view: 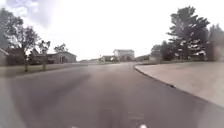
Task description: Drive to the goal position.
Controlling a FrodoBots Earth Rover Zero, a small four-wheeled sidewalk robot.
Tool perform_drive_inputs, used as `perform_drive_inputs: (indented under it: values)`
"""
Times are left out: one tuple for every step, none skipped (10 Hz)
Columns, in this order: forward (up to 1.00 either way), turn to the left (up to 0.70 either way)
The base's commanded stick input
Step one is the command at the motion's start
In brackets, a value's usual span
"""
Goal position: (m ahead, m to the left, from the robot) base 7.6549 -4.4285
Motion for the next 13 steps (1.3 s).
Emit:
perform_drive_inputs:
  values:
    - [1.0, 0.0]
    - [1.0, 0.0]
    - [1.0, 0.0]
    - [1.0, 0.0]
    - [1.0, 0.0]
    - [1.0, 0.0]
    - [1.0, 0.0]
    - [1.0, 0.0]
    - [1.0, 0.0]
    - [1.0, 0.0]
    - [1.0, 0.0]
    - [1.0, 0.0]
    - [1.0, 0.01]
